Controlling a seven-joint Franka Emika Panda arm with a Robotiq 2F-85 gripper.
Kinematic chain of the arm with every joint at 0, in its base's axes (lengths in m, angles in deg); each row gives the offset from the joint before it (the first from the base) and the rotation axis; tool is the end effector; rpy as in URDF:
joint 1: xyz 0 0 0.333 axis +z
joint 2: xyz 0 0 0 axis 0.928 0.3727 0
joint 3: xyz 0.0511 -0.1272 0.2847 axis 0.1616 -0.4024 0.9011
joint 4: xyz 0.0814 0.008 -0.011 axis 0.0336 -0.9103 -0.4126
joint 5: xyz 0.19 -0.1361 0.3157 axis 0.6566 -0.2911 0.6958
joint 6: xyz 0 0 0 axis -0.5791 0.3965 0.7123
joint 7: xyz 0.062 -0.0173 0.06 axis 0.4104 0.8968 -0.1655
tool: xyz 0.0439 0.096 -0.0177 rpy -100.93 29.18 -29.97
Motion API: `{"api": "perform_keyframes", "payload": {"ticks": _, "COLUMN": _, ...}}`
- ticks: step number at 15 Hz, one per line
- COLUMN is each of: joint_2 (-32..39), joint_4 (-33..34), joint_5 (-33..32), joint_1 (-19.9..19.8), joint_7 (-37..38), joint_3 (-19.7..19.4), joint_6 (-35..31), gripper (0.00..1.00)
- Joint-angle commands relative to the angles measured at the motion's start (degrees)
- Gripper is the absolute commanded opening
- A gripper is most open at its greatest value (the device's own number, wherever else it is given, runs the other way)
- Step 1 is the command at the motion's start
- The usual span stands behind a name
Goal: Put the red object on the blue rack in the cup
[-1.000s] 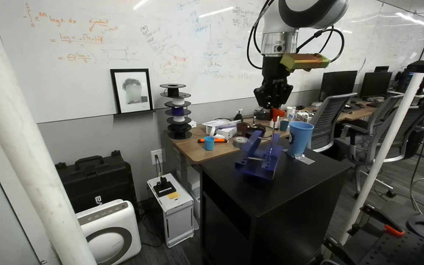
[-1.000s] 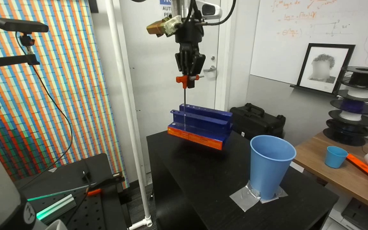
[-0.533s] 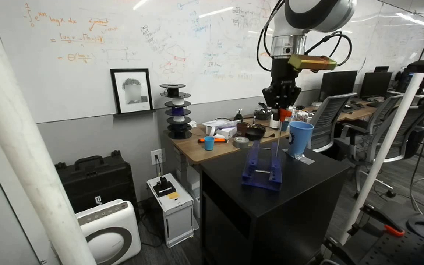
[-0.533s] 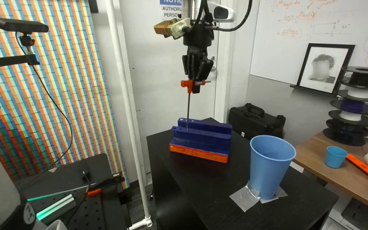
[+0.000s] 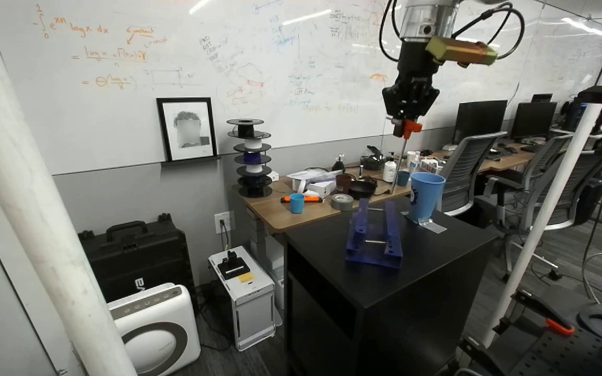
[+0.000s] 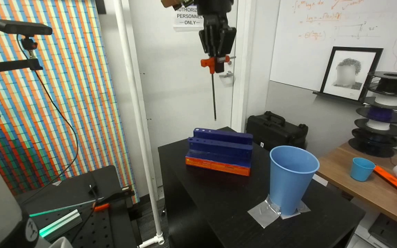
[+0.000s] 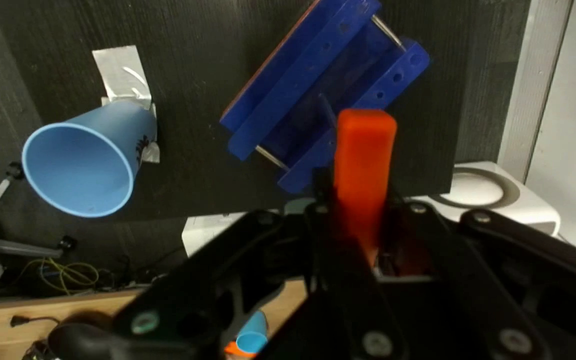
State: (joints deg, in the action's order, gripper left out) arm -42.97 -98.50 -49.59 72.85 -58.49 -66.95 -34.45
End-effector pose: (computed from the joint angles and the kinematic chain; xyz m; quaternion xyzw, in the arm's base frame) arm 0.4616 0.0804 0.4863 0.9978 -0.0379 0.0509 0.0184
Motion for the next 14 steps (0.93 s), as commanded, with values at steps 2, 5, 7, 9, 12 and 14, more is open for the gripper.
{"api": "perform_keyframes", "payload": {"ticks": 2, "joint_2": -6.9, "joint_4": 0.2, "joint_5": -4.8, "joint_1": -3.6, "joint_7": 6.2, "joint_3": 1.2, "joint_6": -1.6, "gripper": 0.1}}
{"api": "perform_keyframes", "payload": {"ticks": 5, "joint_2": -6.8, "joint_4": 0.4, "joint_5": -6.8, "joint_1": -7.7, "joint_7": 10.4, "joint_3": -0.2, "joint_6": -4.3, "gripper": 0.1}}
{"api": "perform_keyframes", "payload": {"ticks": 7, "joint_2": -5.6, "joint_4": 0.3, "joint_5": -7.4, "joint_1": -10.3, "joint_7": 12.1, "joint_3": -1.2, "joint_6": -6.1, "gripper": 0.1}}
{"api": "perform_keyframes", "payload": {"ticks": 9, "joint_2": -4.0, "joint_4": 0.3, "joint_5": -7.0, "joint_1": -12.2, "joint_7": 12.6, "joint_3": -2.2, "joint_6": -7.5, "gripper": 0.1}}
{"api": "perform_keyframes", "payload": {"ticks": 12, "joint_2": -1.2, "joint_4": 0.2, "joint_5": -6.6, "joint_1": -13.7, "joint_7": 13.0, "joint_3": -3.3, "joint_6": -9.2, "gripper": 0.1}}
{"api": "perform_keyframes", "payload": {"ticks": 14, "joint_2": 1.5, "joint_4": 0.5, "joint_5": -6.6, "joint_1": -14.1, "joint_7": 12.7, "joint_3": -4.1, "joint_6": -9.8, "gripper": 0.1}}
